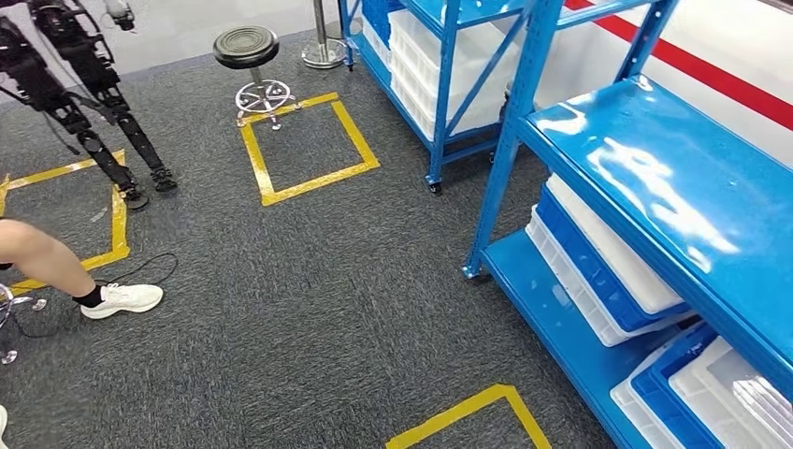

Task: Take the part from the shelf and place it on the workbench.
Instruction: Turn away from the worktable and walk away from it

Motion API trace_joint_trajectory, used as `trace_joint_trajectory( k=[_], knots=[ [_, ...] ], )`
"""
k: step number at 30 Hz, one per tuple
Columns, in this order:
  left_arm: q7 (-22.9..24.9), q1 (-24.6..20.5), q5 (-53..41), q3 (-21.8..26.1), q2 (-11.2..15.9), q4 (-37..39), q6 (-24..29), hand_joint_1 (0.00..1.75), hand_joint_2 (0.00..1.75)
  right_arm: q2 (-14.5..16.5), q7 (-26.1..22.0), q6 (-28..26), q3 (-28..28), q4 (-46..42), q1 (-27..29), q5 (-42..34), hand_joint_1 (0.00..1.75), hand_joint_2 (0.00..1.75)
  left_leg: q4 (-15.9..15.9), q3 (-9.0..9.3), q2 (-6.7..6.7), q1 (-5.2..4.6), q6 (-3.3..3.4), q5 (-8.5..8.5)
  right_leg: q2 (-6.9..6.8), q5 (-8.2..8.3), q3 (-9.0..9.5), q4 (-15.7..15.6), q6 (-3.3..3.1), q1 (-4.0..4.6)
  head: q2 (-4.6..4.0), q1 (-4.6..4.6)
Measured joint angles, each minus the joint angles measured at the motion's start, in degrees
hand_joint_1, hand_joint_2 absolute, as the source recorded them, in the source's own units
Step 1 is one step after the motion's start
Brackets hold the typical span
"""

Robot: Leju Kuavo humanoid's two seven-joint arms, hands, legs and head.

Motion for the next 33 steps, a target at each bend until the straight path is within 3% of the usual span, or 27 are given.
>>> trace_joint_trajectory(
  k=[2, 3, 4, 5, 7, 9, 11, 13, 15, 17, 19, 20, 21, 22, 24, 26, 28, 29, 31, 33],
  knots=[
    [0.0, 0.2, -0.1, 0.0, -0.1, 0.0, 0.0, 0.0, 0.0, 0.0, 0.1, 0.0, 0.0, 0.0, -0.1, 0.0, 0.0, 0.0, 6.6, -3.06, -3.13, 0.12, 0.02, -3.7, 1.28, 0.13, 0.06, -0.1, -0.84, 0.27, 0.0, -0.07],
    [0.0, 0.3, -0.2, 0.0, -0.1, 0.0, 0.0, 0.0, 0.0, -0.1, 0.1, 0.0, 0.0, 0.0, -0.2, 0.0, 0.0, 0.0, 10.6, -5.08, -3.9, 0.11, 0.14, -5.36, 2.03, 0.18, 0.02, 0.0, -1.11, 0.57, 0.0, -0.08],
    [0.0, 0.4, -0.3, 0.0, -0.1, 0.0, 0.0, 0.0, 0.0, -0.1, 0.1, 0.1, 0.0, 0.0, -0.2, 0.0, 0.0, 0.0, 13.4, -6.71, -4.25, 0.09, 0.3, -6.1, 2.83, 0.21, 0.03, 0.0, -1.23, 0.85, 0.0, -0.08],
    [0.0, 0.5, -0.4, 0.0, -0.1, 0.0, 0.0, 0.0, 0.0, -0.1, 0.1, 0.1, 0.0, 0.0, -0.1, 0.0, 0.0, 0.0, 14.4, -7.57, -4.43, 0.07, 0.52, -5.71, 3.66, 0.22, 0.08, 0.0, -1.29, 1.09, 0.0, -0.08],
    [0.0, 0.5, -0.6, 0.0, -0.1, 0.0, 0.0, 0.0, 0.0, 0.0, 0.1, 0.1, 0.0, 0.0, 0.0, 0.0, 0.0, 0.0, 10.2, -6.25, -5.1, -0.02, 1.18, -1.95, 5.3, 0.25, 0.29, 0.0, -1.38, 1.36, 0.0, -0.08],
    [0.0, 0.4, -0.7, 0.0, 0.0, 0.0, 0.0, 0.0, 0.0, 0.1, 0.1, 0.1, -0.1, 0.0, 0.0, -0.1, 0.0, 0.0, 2.9, -3.25, -7.43, -0.15, 1.88, 1.76, 6.73, 0.25, 0.36, 0.0, -1.3, 1.55, 0.0, -0.05],
    [0.0, 0.4, -0.7, 0.0, 0.1, 0.0, 0.0, 0.0, 0.0, 0.2, 0.1, 0.0, -0.2, 0.0, -0.1, -0.2, 0.0, 0.0, -0.5, -1.85, -8.69, -0.45, 2.19, 2.72, 7.86, 0.36, 0.06, 0.1, -0.91, 1.58, 0.0, -0.04],
    [0.0, 0.2, -0.8, 0.0, 0.1, 0.0, 0.0, 0.0, 0.0, 0.2, 0.1, -0.1, -0.4, 0.0, 0.1, -0.2, 0.0, 0.0, -1.2, -1.56, -7.55, -0.67, 2.5, 2.98, 8.68, 0.53, -0.51, 0.1, -0.23, 1.48, 0.0, -0.04],
    [0.0, 0.1, -0.8, 0.0, 0.0, 0.0, 0.0, 0.0, 0.0, 0.2, 0.1, -0.1, -0.7, 0.0, 0.2, -0.2, 0.0, 0.0, -2.3, -1.09, -6.23, -0.61, 3.11, 3.65, 6.92, -0.29, -1.7, 1.8, 0.06, 1.56, 0.0, 0.03],
    [0.0, 0.2, -0.9, 0.0, 0.0, 0.0, 0.0, 0.0, 0.0, 0.3, 0.1, -0.1, -0.8, 0.0, 0.1, -0.2, 0.0, 0.0, -2.9, -0.87, -4.62, -0.66, 3.48, 4.02, 3.77, -3.03, -4.73, 7.5, -0.2, 1.53, 0.0, 0.14],
    [0.0, 0.2, -0.9, 0.0, 0.0, 0.0, 0.0, 0.0, 0.0, 0.3, 0.1, -0.1, -0.9, 0.0, 0.0, -0.2, 0.0, 0.0, -2.9, -0.98, -2.94, -0.72, 3.5, 4.02, 2.48, -5.58, -8.23, 14.3, 0.03, 1.13, 0.0, 0.17],
    [0.0, 0.2, -0.9, 0.0, 0.0, 0.0, 0.0, 0.0, 0.0, 0.3, 0.1, -0.1, -0.9, 0.0, 0.1, -0.2, 0.0, 0.0, -2.9, -1.01, -2.17, -0.7, 3.43, 3.97, 2.25, -5.79, -8.87, 15.6, 0.51, 0.82, 0.0, 0.17],
    [0.1, 0.2, -0.9, 0.0, 0.0, 0.0, 0.0, 0.0, 0.0, 0.2, 0.1, -0.1, -1.0, 0.0, 0.2, -0.2, 0.0, 0.0, -2.9, -1.01, -1.47, -0.62, 3.31, 3.9, 1.96, -5.14, -8.3, 14.7, 1.21, 0.48, 0.0, 0.18],
    [0.1, 0.2, -0.9, 0.0, -0.1, 0.0, 0.0, 0.0, 0.0, 0.2, 0.1, -0.1, -1.0, 0.0, 0.3, -0.1, 0.0, 0.0, -2.8, -0.93, -0.79, -0.51, 3.1, 3.8, 1.42, -3.85, -6.58, 11.7, 1.99, 0.1, 0.0, 0.19],
    [0.1, 0.2, -0.9, 0.0, 0.0, 0.0, 0.0, 0.0, 0.0, 0.3, 0.1, -0.1, -1.0, 0.0, 0.2, 0.0, 0.0, 0.0, -2.6, -0.64, 0.43, -0.58, 2.27, 3.32, -1.41, -1.23, -1.99, 3.6, 2.99, -0.34, 0.0, 0.26],
    [0.1, 0.2, -1.0, 0.0, 0.2, 0.0, 0.1, 0.0, 0.0, 0.4, 0.0, -0.1, -1.0, 0.0, 0.1, 0.1, 0.0, 0.0, -2.3, -0.18, 1.5, -0.88, 1.3, 2.71, -3.03, -0.26, 0.07, 0.0, 2.57, -0.28, 0.0, 0.19],
    [0.2, 0.0, -1.0, 0.0, 0.2, 0.0, 0.1, 0.0, 0.0, 0.3, 0.0, -0.1, -1.0, 0.0, 0.0, 0.2, 0.0, 0.0, -2.4, 0.41, 2.52, -0.71, 0.57, 2.36, -1.76, -0.24, -0.13, 0.1, 1.56, -0.06, 0.0, 0.03],
    [0.2, -0.1, -1.0, 0.0, 0.2, 0.0, 0.1, 0.0, 0.0, 0.2, 0.0, -0.1, -1.0, 0.0, 0.0, 0.2, 0.0, 0.0, -2.2, 0.57, 2.23, -0.41, 0.21, 1.99, -1.1, -0.2, -0.08, 0.0, 1.14, -0.14, 0.0, 0.02],
    [0.2, -0.1, -1.1, 0.0, 0.1, 0.0, 0.1, 0.0, 0.0, 0.2, 0.1, -0.1, -1.0, 0.0, 0.0, 0.3, 0.0, 0.0, 1.1, -0.54, -0.43, 0.05, -0.27, -0.53, 0.22, 0.05, 0.17, -0.1, 0.06, -0.33, 0.0, -0.03],
    [0.2, 0.0, -1.2, 0.0, 0.0, 0.0, 0.1, 0.0, 0.0, 0.1, 0.1, -0.1, -1.0, 0.0, 0.0, 0.4, 0.0, 0.0, 8.5, -3.99, -3.55, 0.15, -0.22, -4.62, 1.55, 0.23, 0.02, -0.1, -0.57, -0.09, 0.0, -0.08]
  ],
)
